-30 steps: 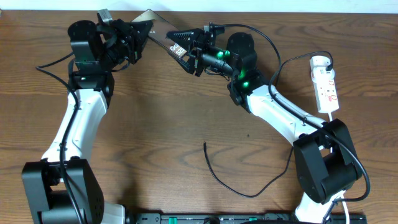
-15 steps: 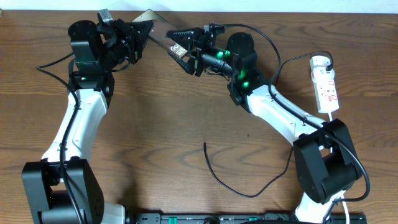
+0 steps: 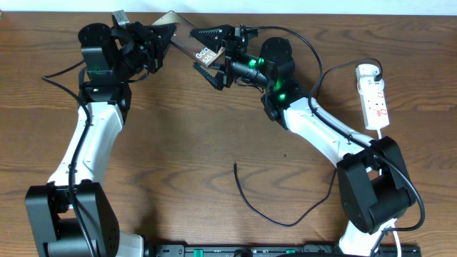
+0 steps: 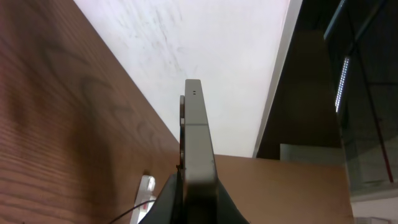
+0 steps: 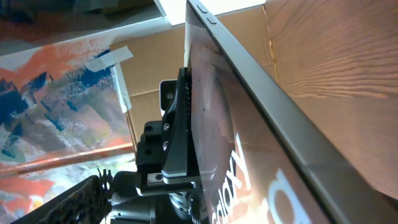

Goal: Plug charger to phone and switch on socket

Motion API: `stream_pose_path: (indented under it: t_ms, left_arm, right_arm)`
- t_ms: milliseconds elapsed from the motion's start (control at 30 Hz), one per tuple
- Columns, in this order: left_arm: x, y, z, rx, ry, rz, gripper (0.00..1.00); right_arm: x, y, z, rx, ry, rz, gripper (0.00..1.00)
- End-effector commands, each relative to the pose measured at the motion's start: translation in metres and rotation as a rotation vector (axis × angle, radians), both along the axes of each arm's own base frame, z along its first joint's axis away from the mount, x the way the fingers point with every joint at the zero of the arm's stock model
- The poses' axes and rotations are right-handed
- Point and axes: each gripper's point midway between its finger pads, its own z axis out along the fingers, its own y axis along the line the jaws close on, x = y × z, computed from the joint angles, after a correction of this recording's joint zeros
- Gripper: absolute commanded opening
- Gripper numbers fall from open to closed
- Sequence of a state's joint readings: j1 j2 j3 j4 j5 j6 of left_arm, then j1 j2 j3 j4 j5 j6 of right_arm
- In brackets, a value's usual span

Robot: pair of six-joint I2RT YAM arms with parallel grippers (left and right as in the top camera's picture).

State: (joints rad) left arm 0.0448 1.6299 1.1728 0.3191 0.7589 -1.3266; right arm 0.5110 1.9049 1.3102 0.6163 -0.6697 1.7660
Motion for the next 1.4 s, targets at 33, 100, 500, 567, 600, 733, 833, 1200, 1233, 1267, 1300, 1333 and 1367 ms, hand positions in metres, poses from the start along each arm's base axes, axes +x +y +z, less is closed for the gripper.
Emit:
stream_pose_path:
  t_ms: [33, 100, 500, 567, 600, 733, 833, 1200, 1233, 1267, 1300, 1333, 1367]
  left_arm:
    - [-0.002, 0.002, 0.009, 0.003, -0.040, -0.036, 0.07]
    - [-0.003, 0.007, 0.012, 0.000, -0.054, -0.044, 0.07]
    - [-0.015, 0.040, 0.028, -0.030, -0.116, -0.108, 0.07]
    - [-0.018, 0.043, 0.029, -0.033, -0.116, -0.122, 0.07]
    - [-0.019, 0.044, 0.029, -0.035, -0.118, -0.133, 0.07]
    - [-0.028, 0.049, 0.034, -0.034, -0.144, -0.183, 0.07]
    - [-0.037, 0.054, 0.042, -0.023, -0.196, -0.238, 0.07]
    - [-0.070, 0.079, 0.048, 0.053, -0.320, -0.387, 0.07]
    - [-0.074, 0.080, 0.048, 0.060, -0.331, -0.403, 0.07]
    - [-0.077, 0.081, 0.048, 0.065, -0.340, -0.418, 0.07]
    - [-0.080, 0.083, 0.048, 0.072, -0.352, -0.434, 0.07]
    - [-0.082, 0.084, 0.048, 0.076, -0.358, -0.441, 0.07]
    - [-0.082, 0.084, 0.048, 0.079, -0.362, -0.442, 0.07]
  right_arm:
    - [-0.002, 0.002, 0.014, -0.005, -0.074, -0.001, 0.99]
    - [-0.001, 0.001, 0.014, -0.010, -0.088, -0.003, 0.99]
    - [0.004, -0.003, 0.013, -0.046, -0.154, -0.031, 0.99]
    - [0.006, -0.005, 0.013, -0.057, -0.179, -0.038, 0.99]
    - [0.008, -0.007, 0.013, -0.063, -0.192, -0.043, 0.99]
    - [0.011, -0.012, 0.013, -0.115, -0.310, -0.048, 0.99]
    - [0.011, -0.016, 0.010, -0.170, -0.418, -0.034, 0.99]
    - [0.013, -0.037, -0.029, -0.368, -0.577, 0.056, 0.99]
    - [0.012, -0.038, -0.035, -0.393, -0.576, 0.068, 0.99]
    - [0.011, -0.038, -0.042, -0.421, -0.574, 0.083, 0.99]
    - [0.009, -0.039, -0.052, -0.472, -0.569, 0.108, 0.99]
    - [0.008, -0.041, -0.061, -0.521, -0.561, 0.129, 0.99]
    - [0.006, -0.044, -0.069, -0.568, -0.552, 0.146, 0.99]
